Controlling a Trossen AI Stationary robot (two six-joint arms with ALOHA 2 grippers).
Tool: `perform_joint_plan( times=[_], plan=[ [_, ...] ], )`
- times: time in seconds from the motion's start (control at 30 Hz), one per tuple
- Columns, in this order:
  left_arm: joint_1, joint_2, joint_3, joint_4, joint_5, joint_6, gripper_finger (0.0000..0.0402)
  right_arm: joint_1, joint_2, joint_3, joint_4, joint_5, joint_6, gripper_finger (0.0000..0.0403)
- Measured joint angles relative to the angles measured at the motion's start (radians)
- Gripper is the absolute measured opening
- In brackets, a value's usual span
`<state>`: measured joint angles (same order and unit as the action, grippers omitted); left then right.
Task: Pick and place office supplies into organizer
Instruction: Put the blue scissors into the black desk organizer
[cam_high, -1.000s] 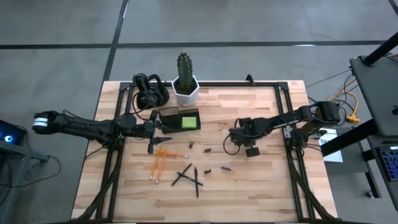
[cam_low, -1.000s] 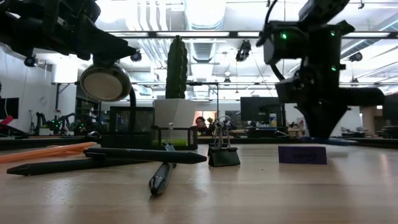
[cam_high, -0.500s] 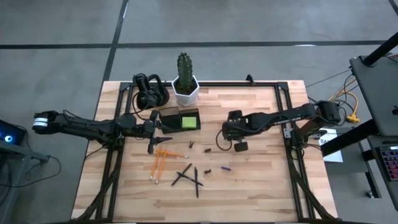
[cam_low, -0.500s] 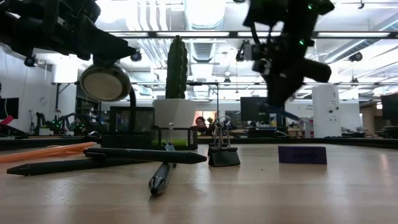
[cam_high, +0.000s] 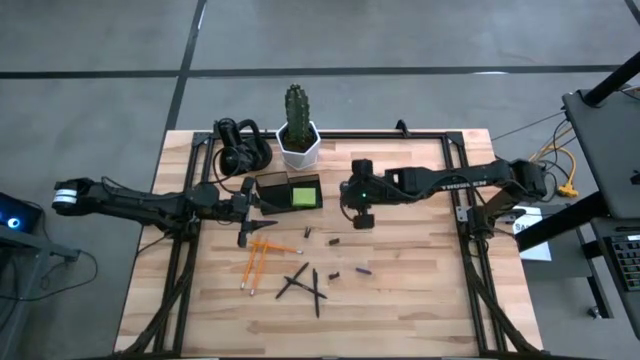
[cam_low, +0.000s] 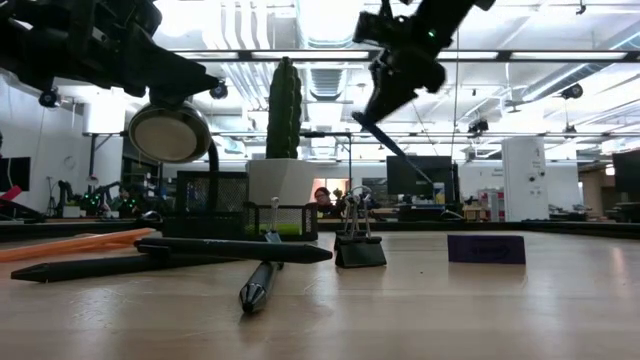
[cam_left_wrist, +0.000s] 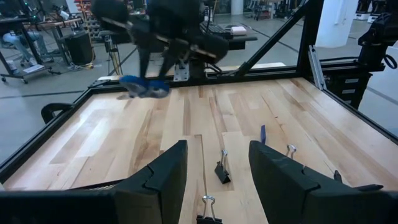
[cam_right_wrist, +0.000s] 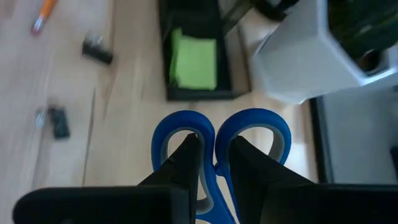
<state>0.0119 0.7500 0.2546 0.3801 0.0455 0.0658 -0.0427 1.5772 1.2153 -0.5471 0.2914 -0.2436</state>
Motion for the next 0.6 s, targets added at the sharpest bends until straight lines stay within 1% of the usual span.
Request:
perform_joint_plan(
  times=[0.1,0.3,0.47,0.6],
  plan=[
    [0.000,0.000,0.000,0.000,0.000,0.000,0.0157,-0.001,0.000,0.012,0.058,0.000,-0.003,0.0054],
    [0.000,0.000,0.000,0.000,0.000,0.000,0.0157,0.001,0.000,0.013,0.252,-0.005,0.029,0.0054],
    [0.000,0.000,0.000,0.000,0.000,0.000,0.0157,0.001,0.002,-0.001,0.377,-0.011,0.022,0.0054],
    [0.000,0.000,0.000,0.000,0.000,0.000,0.0157,-0.002,0.002,-0.031,0.510,-0.012,0.008,0.0054]
  ],
)
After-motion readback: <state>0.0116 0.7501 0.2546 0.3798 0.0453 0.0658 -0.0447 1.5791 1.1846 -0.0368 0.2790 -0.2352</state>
